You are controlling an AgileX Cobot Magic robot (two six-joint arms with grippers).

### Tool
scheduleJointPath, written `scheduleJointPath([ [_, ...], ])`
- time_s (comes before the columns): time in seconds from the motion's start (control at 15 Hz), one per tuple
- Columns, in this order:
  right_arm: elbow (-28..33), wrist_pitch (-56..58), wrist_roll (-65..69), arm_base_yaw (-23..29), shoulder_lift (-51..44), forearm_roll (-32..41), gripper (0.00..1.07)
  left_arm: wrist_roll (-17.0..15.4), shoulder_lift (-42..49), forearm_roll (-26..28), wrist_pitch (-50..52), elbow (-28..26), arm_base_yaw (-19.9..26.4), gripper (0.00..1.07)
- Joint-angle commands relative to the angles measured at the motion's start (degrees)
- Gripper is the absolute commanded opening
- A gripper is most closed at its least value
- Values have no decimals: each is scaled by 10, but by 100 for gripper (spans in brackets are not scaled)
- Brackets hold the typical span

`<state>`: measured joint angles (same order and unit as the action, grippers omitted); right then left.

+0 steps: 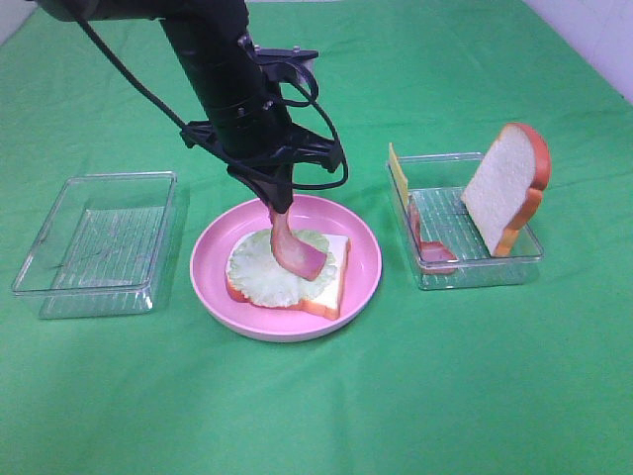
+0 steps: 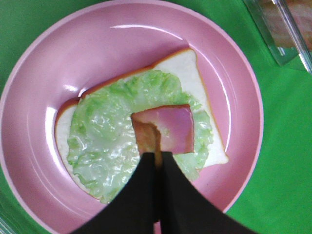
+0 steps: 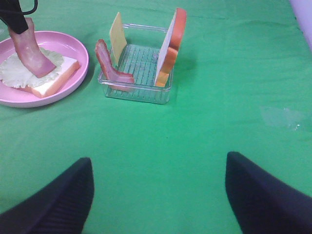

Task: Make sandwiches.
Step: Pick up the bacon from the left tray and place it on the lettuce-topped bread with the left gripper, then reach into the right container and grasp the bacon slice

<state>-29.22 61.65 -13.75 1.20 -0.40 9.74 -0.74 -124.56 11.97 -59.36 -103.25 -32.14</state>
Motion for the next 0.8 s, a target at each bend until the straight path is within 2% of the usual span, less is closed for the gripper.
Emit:
scheduleJointPath([
  [0.07,1,-2,-3,-1,-7,0,71,-4,-4,-10,3,-1,-2,16],
  [0.13,1,-2,-3,-1,-7,0,71,-6,-4,-23,2,-1,-2,43],
  [0.2,1,-2,-3,-1,-7,0,71,-19,-4,-38,-9,-1,-2,56],
  [0.27,1,-2,-3,-1,-7,0,71,-28,-4,-48,-14,-2,-2,60],
  [0.33,1,-2,-3,-1,-7,0,71,-49,-4,-72,-29,-8,-2,69],
  [0.47,1,-2,-3,-1,-7,0,71,-64,-4,-104,-60,-30,-2,72],
  [0.53,1,-2,-3,-1,-7,0,71,-64,-4,-145,-112,-76,-2,72],
  [0.6,1,-2,-3,-1,-7,0,71,-64,-4,-160,-142,-101,-2,72],
  [0.8,1,-2,-3,-1,-7,0,71,-70,11,-170,-143,-127,-2,72],
])
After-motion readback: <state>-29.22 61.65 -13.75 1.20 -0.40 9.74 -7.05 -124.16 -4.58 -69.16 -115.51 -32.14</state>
